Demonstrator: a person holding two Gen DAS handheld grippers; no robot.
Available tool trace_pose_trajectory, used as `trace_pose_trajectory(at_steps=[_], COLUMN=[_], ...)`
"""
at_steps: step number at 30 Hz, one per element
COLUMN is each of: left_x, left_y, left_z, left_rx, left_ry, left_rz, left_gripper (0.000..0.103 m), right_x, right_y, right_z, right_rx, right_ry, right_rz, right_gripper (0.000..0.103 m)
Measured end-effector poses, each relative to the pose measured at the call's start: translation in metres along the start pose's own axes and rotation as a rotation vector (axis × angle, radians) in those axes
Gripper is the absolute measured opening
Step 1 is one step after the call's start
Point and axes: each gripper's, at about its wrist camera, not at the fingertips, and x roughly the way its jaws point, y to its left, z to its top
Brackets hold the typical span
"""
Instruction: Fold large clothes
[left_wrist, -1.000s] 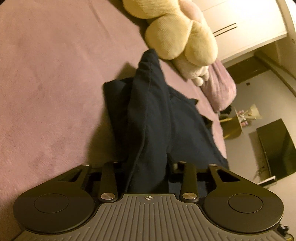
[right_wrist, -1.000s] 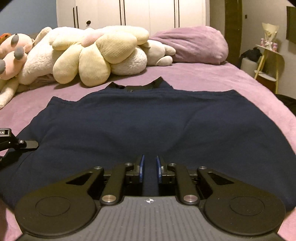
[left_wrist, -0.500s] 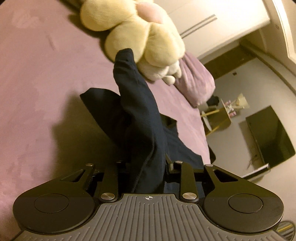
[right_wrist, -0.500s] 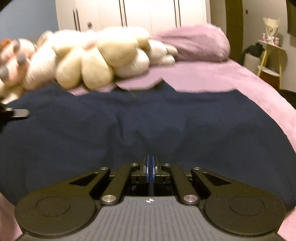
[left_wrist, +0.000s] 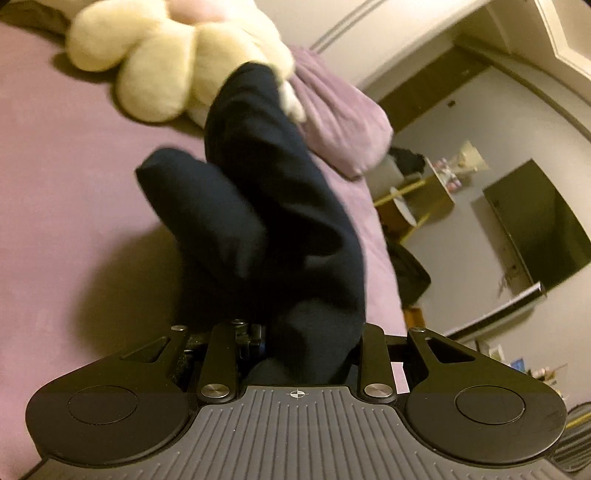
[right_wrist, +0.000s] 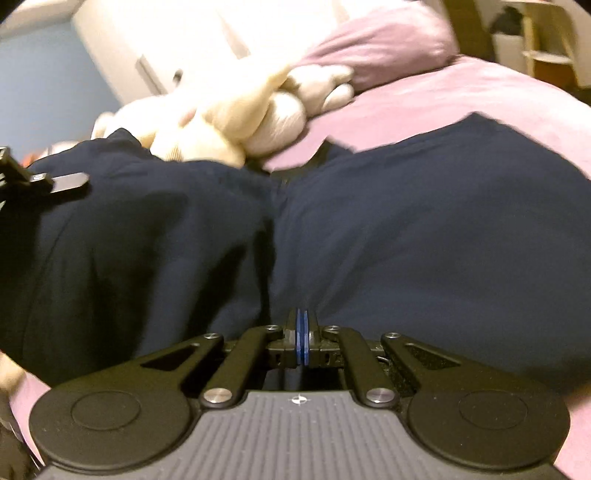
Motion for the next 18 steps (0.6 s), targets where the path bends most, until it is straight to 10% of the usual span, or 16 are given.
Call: trace_pose_trajectory(at_steps=[9, 12, 18], left_x=[0.130, 0.160, 0.158], left_y=[-0.055, -0.039, -0.033], left_z=[-0.053, -0.074, -0.084], left_rx=[0.039, -0.037, -0.011], left_ry=[0.138, 0.154, 0.132], left_rz=[-0.084, -0.244, -0.303], left_gripper=[0.049, 0.064, 0.073], right_x=[-0.059, -0.068, -0.083], right_y=[-0.066, -0.088, -0.116], right_z=[0.011, 0.009, 0.001], right_rx=[0.148, 0.185, 0.245], right_ry=[-0.128, -0.139, -0.142], right_rz=[-0.050, -0.083, -0.120], right_gripper=[0.003, 0.004, 0.004])
